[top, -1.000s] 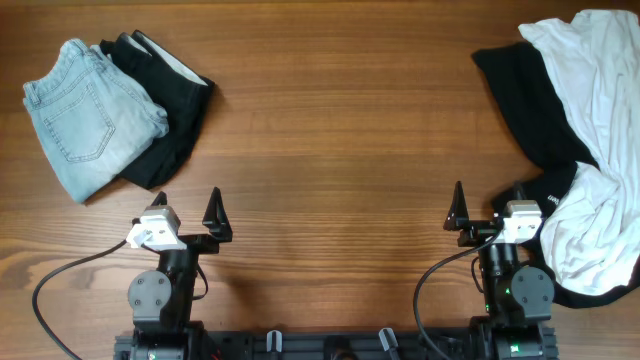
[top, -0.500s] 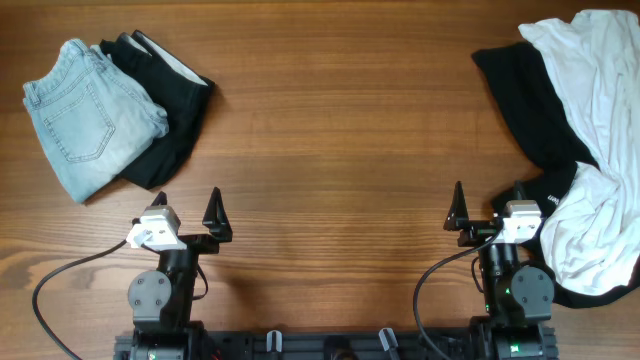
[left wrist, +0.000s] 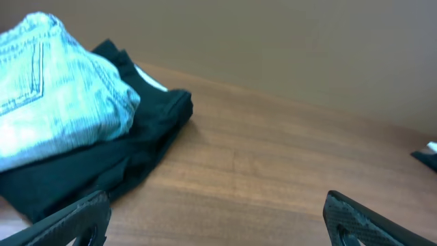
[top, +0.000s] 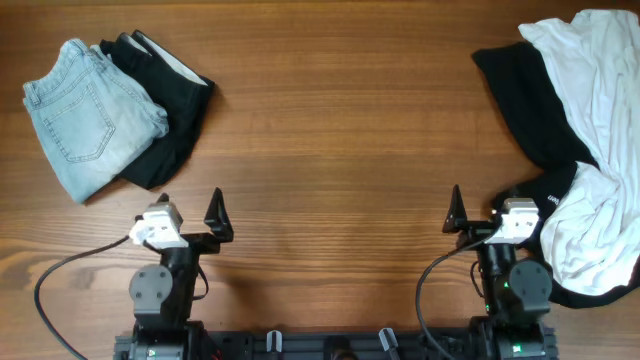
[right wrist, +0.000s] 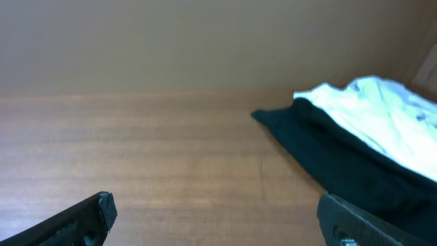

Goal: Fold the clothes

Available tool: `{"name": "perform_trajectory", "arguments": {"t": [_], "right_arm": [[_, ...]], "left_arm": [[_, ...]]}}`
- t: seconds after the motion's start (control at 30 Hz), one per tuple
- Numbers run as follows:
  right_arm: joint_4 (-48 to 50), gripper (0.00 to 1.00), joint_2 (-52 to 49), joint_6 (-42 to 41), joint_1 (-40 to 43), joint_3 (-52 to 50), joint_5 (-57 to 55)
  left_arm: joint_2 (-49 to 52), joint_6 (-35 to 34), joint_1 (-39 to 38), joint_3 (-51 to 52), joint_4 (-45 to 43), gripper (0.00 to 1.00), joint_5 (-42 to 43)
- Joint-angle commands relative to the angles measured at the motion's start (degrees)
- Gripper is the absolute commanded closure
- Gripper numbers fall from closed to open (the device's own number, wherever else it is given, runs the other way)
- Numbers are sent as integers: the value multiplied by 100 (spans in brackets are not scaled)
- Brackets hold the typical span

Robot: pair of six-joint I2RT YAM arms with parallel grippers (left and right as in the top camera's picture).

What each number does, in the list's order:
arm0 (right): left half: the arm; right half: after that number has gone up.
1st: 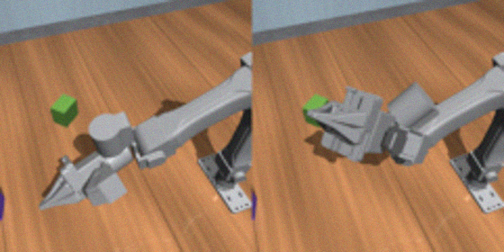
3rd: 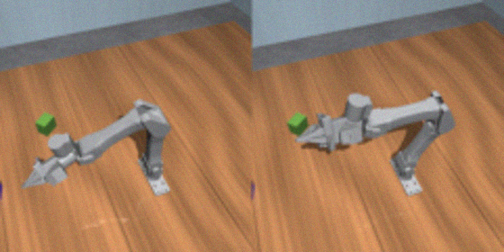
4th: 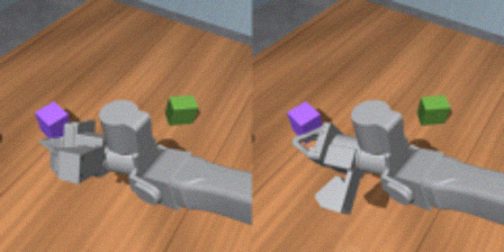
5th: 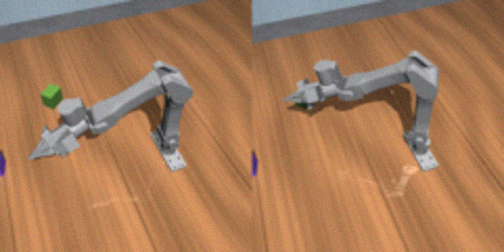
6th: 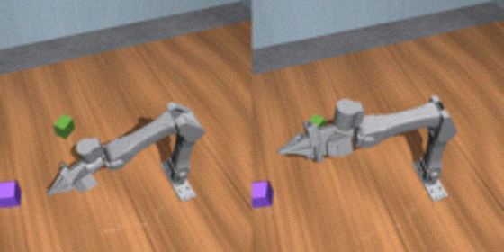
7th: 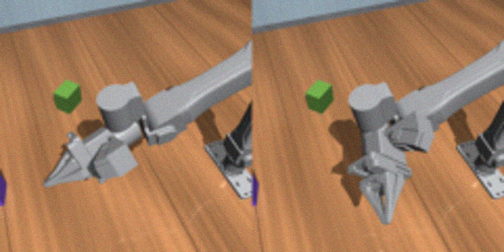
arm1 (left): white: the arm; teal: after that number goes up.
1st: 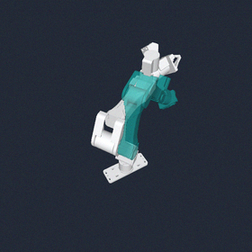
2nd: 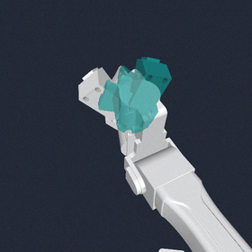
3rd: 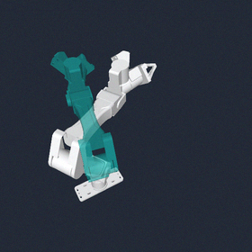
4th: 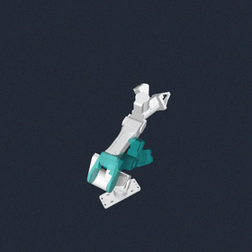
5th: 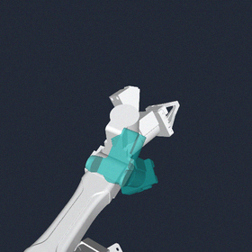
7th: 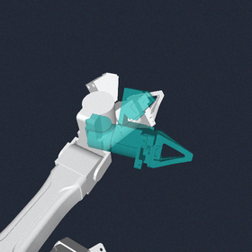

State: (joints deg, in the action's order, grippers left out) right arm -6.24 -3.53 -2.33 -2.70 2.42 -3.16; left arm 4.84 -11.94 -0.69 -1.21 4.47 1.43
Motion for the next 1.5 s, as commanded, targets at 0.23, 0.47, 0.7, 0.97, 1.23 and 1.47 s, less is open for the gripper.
{"name": "perform_trajectory", "arguments": {"t": [0.23,0.47,0.7,0.97,1.23,1.47], "right_arm": [[-1292,0,-2621,-378,4,2450,-223],[-2931,0,-5552,289,162,4697,321],[-2485,0,-6728,-951,1198,5099,-866],[-2376,10,-8284,-1932,3816,5093,-645],[-1934,19,-9606,-2015,4129,5084,378],[-2194,93,-9097,-2022,4131,5287,-22]], "left_arm": [[2953,-52,0,-2400,852,0,66],[5167,-50,0,-5005,3220,0,66],[5587,-52,0,-5654,3633,0,66],[5589,-55,0,-5654,3654,0,66],[5589,-55,0,-5654,3654,0,66],[5589,-55,0,-5654,3652,0,66]]}}
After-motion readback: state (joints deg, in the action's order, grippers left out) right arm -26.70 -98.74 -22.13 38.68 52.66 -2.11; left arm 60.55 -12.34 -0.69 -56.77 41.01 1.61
